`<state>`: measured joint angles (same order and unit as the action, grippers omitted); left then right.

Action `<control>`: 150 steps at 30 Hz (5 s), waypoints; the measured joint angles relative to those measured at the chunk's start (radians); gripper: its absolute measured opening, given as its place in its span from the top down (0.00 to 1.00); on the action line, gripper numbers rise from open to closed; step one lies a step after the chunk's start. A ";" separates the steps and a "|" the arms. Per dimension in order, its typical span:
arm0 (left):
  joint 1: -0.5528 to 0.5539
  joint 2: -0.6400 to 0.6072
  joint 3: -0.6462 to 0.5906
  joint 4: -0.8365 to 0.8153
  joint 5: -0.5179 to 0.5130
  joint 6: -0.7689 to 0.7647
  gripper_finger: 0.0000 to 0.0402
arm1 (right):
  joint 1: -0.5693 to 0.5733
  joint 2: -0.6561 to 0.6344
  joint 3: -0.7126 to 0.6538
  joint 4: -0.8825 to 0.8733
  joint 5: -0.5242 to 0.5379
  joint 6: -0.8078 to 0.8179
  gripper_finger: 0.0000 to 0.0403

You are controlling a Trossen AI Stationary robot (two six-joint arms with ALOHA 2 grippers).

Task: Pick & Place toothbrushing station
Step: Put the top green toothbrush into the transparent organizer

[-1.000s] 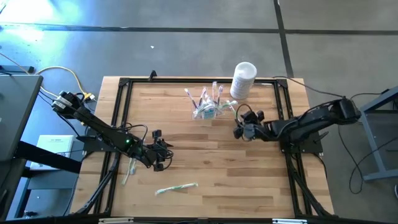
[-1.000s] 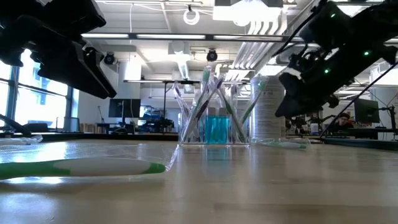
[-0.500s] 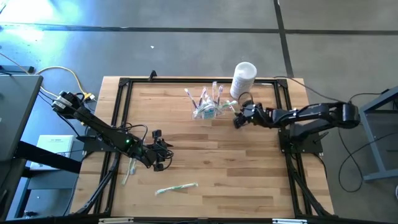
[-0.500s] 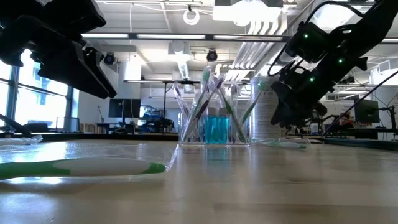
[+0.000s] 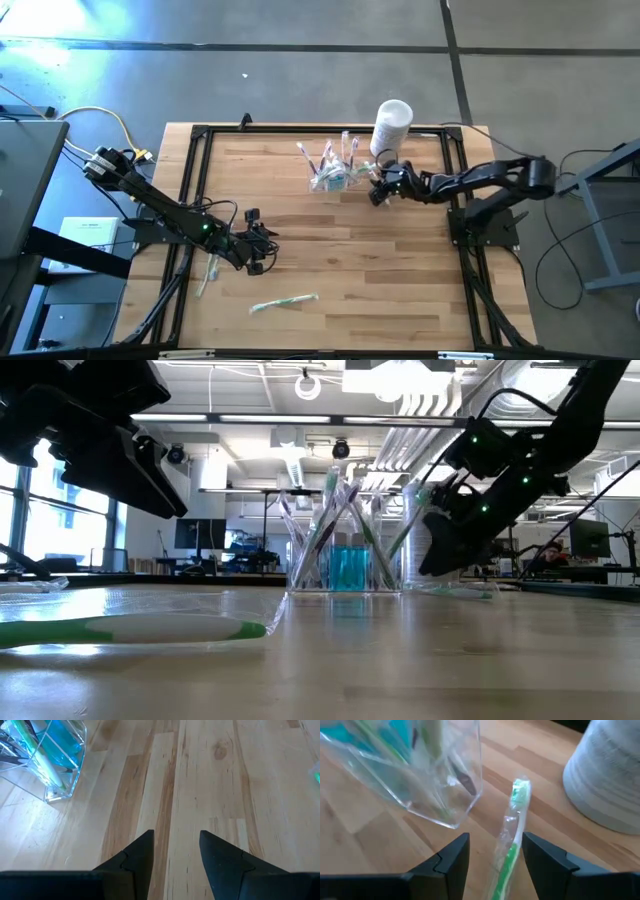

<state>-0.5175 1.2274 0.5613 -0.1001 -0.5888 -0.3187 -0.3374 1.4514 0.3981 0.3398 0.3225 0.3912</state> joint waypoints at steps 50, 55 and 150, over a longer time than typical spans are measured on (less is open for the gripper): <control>0.000 0.000 -0.001 -0.006 0.001 -0.004 0.62 | 0.006 -0.005 -0.002 0.011 0.073 -0.074 0.97; 0.000 0.000 -0.001 -0.006 0.001 -0.006 0.62 | 0.090 -0.157 -0.002 -0.067 0.176 -0.075 0.97; 0.000 0.001 0.000 -0.015 0.037 -0.053 0.62 | -0.090 0.482 0.201 1.147 -0.248 -0.257 0.98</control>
<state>-0.5175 1.2285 0.5617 -0.1155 -0.5514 -0.3718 -0.4271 1.9335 0.5995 1.4868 0.0749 0.1337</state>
